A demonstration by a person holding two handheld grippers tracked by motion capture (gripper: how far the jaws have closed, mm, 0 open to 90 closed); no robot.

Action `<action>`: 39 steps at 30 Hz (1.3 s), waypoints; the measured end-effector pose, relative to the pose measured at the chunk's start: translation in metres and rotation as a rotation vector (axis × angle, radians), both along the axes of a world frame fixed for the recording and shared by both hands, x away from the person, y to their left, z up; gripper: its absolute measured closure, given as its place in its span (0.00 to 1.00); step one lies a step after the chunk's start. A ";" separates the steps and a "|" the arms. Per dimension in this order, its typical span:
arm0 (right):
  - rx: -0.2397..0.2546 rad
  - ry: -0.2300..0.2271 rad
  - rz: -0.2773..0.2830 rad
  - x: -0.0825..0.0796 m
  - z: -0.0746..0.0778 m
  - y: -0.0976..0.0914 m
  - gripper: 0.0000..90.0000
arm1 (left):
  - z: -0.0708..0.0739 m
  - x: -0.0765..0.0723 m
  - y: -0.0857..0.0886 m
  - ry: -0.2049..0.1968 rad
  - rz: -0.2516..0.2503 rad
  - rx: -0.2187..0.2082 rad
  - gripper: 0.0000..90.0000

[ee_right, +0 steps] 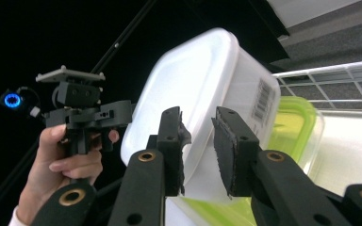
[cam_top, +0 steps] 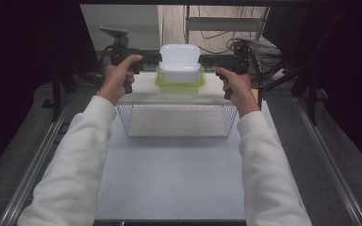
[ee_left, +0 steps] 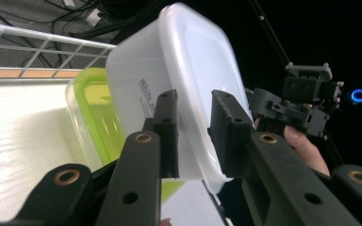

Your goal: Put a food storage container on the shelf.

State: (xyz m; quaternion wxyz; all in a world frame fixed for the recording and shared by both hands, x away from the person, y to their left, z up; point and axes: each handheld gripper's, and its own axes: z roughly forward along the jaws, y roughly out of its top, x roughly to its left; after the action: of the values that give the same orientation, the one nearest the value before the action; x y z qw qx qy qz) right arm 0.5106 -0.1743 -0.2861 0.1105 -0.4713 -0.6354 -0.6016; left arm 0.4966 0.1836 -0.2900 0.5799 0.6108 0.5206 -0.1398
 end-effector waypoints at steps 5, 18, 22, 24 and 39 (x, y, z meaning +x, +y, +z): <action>0.026 0.018 -0.005 0.004 -0.003 0.000 0.78 | -0.003 0.003 0.001 -0.002 0.001 -0.019 0.79; -0.023 -0.095 -0.048 -0.011 0.009 -0.007 0.50 | 0.013 -0.021 -0.004 -0.159 0.031 0.095 0.45; -0.138 -0.186 -0.027 -0.029 0.020 -0.014 0.44 | 0.022 -0.044 -0.005 -0.249 0.013 0.184 0.41; -0.171 -0.222 -0.009 -0.041 0.023 -0.019 0.42 | 0.023 -0.056 -0.002 -0.275 0.000 0.193 0.39; -0.410 -0.324 0.111 -0.126 0.000 -0.044 0.39 | -0.015 -0.154 0.016 -0.356 -0.103 0.364 0.32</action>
State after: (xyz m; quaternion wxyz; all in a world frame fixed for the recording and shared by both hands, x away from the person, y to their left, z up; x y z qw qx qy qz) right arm 0.3841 -0.2185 -0.2856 -0.0576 -0.3460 -0.7783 -0.5208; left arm 0.3422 0.1999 -0.3052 0.5350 0.7459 0.3950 0.0367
